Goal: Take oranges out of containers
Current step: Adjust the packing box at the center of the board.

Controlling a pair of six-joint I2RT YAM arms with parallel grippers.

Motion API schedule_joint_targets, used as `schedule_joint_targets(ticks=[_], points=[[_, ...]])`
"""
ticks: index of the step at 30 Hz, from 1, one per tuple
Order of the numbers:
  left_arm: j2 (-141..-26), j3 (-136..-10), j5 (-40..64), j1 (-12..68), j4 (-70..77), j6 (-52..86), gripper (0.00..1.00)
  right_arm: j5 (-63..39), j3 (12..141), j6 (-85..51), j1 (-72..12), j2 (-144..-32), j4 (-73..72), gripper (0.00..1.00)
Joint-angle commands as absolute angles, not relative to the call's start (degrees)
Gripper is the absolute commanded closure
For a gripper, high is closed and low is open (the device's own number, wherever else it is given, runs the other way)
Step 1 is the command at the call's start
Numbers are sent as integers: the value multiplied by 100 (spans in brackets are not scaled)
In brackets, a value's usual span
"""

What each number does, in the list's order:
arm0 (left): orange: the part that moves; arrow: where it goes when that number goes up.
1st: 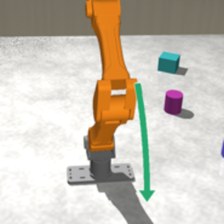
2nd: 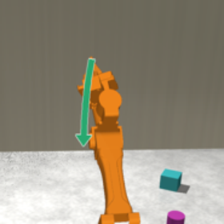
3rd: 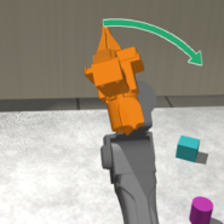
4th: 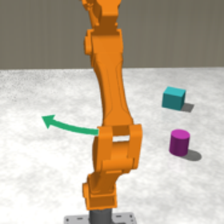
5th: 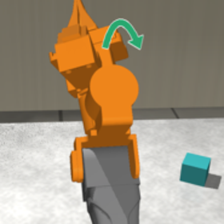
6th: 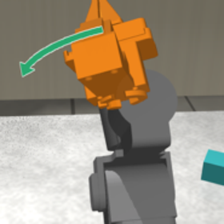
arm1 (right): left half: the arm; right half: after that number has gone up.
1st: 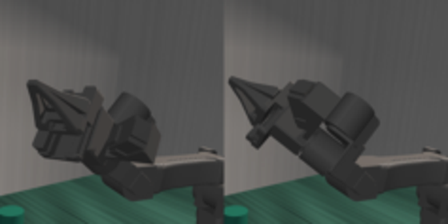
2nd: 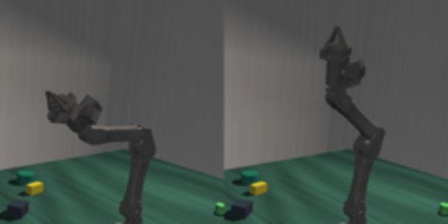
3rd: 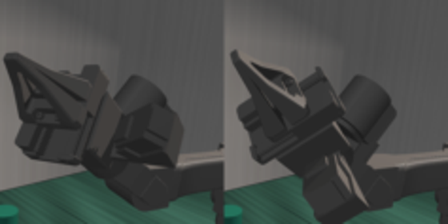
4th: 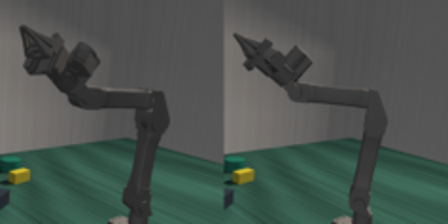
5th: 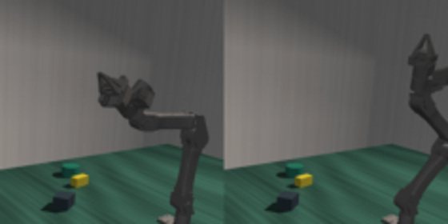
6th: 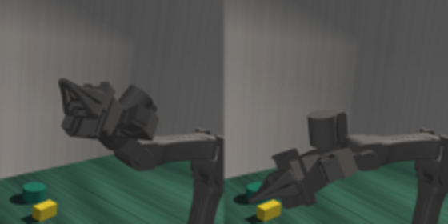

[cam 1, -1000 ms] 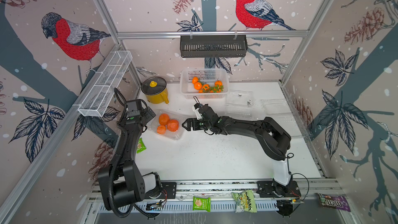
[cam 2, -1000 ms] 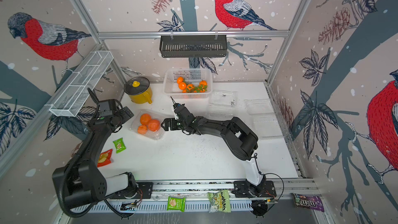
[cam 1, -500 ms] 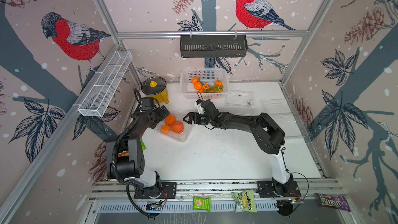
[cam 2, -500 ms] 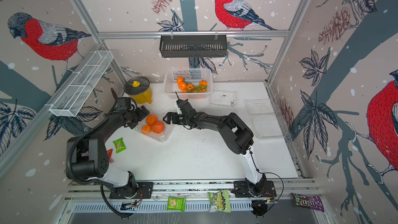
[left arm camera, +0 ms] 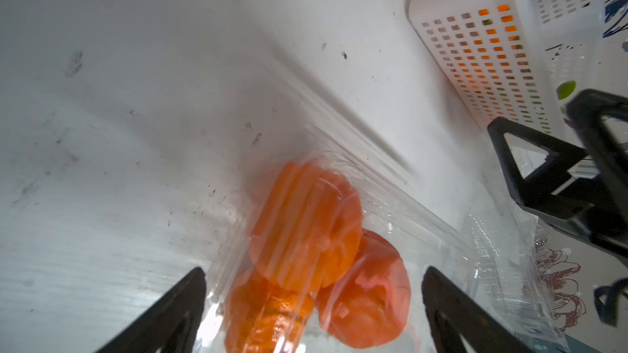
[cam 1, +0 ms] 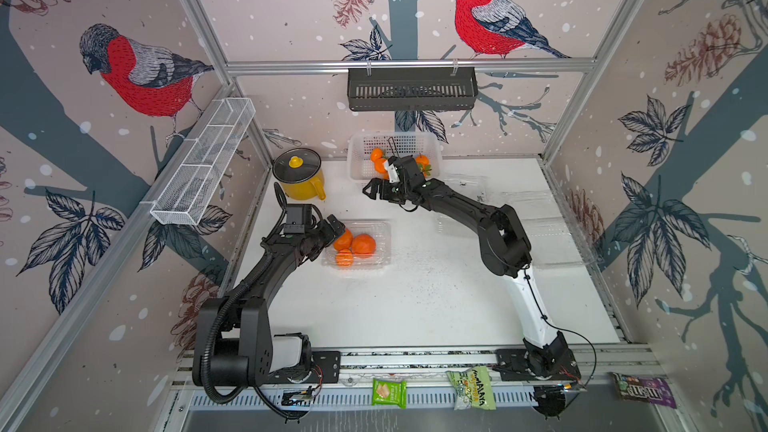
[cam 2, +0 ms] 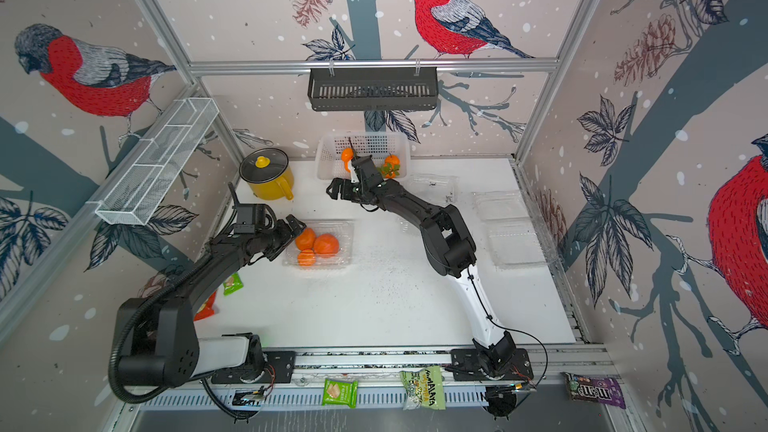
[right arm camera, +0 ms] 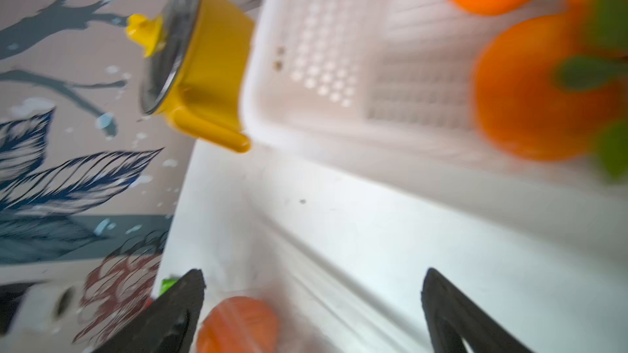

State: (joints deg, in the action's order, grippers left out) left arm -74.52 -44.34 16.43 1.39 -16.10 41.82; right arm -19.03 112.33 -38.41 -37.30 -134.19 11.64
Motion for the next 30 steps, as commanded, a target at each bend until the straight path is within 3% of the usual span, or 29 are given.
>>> schedule_joint_targets(ticks=[1,4,8,16,22,30], points=[[-7230,-4765,1272,132,-2233,3701,2,-1731,10684,-3341,-3606,-12798,1579,0],[-6904,-4980,882,126,-2556,3471,2,-1546,9562,-3241,-3648,-11714,1148,0],[-6803,-5090,1321,222,-2117,3265,3,-1417,7946,-3812,-4054,-10512,403,0],[-8279,-5660,1065,199,-2272,3259,2,-1041,5610,-5521,-5269,-9928,-1565,0],[-8172,-5220,1480,208,-1912,3454,2,-1461,5673,-5492,-5288,-10274,-2191,0],[-7834,-4254,1995,483,-1217,4010,2,-2266,7663,-5125,-4332,-11553,-1407,0]])
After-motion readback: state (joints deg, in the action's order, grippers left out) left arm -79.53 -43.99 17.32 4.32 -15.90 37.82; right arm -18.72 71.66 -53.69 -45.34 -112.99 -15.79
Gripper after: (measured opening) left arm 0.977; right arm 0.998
